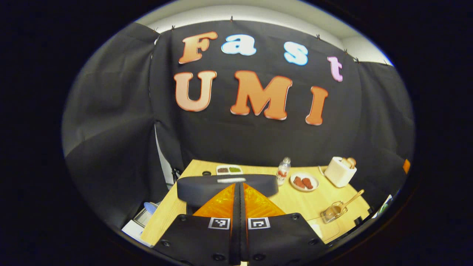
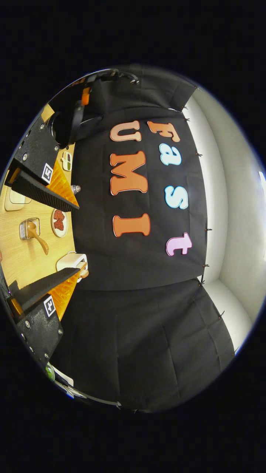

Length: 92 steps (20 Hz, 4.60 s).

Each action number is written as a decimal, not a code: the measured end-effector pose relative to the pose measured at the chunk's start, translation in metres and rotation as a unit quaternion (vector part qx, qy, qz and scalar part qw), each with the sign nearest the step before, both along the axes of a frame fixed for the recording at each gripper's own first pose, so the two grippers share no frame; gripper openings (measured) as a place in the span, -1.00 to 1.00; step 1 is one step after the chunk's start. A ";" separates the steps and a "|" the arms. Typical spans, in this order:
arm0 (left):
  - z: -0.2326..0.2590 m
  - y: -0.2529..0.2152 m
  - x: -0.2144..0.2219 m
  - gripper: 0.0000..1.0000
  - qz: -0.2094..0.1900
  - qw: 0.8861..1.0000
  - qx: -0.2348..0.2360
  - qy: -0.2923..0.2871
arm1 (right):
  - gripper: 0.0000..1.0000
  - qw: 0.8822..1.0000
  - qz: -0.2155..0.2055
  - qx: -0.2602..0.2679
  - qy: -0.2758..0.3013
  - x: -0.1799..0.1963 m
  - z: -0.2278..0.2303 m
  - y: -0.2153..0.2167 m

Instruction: Close the left gripper, press the button to open the rice cooker; take a wooden spoon from the chopstick holder with the right hand, scoop a spoonful of rice and pour it into the rice cooker, then put the wooden spoon back into the chopstick holder.

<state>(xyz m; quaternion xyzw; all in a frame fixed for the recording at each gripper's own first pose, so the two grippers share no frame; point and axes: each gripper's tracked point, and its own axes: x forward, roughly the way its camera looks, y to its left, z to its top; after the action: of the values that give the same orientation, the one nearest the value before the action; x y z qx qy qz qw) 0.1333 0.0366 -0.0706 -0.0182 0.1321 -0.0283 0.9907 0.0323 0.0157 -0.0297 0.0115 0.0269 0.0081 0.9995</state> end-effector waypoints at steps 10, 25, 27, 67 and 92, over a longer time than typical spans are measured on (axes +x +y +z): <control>0.087 0.032 -0.061 -0.88 0.058 0.993 0.007 -0.105 | 0.89 0.997 -0.016 0.043 0.057 0.046 -0.088 -0.013; 0.128 0.084 -0.125 0.62 0.140 0.975 0.066 -0.159 | 0.77 0.959 -0.035 0.194 0.203 0.116 -0.236 -0.007; 0.127 0.092 -0.129 0.85 0.154 0.972 0.079 -0.156 | 0.68 0.954 -0.037 0.211 0.211 0.121 -0.243 -0.005; 0.098 0.127 -0.133 0.98 0.155 0.980 0.046 -0.117 | -0.74 0.969 0.142 0.108 0.169 0.029 -0.160 0.190; 0.061 0.143 -0.143 0.96 0.179 0.979 0.074 -0.068 | -0.74 0.950 0.118 0.206 0.203 0.038 -0.244 0.230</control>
<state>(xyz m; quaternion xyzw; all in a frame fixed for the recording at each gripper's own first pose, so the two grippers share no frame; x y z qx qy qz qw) -0.0100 0.1792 -0.0091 0.0334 0.0610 0.1580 0.9850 0.0700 0.2454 -0.2740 0.2156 0.2281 0.1287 0.9407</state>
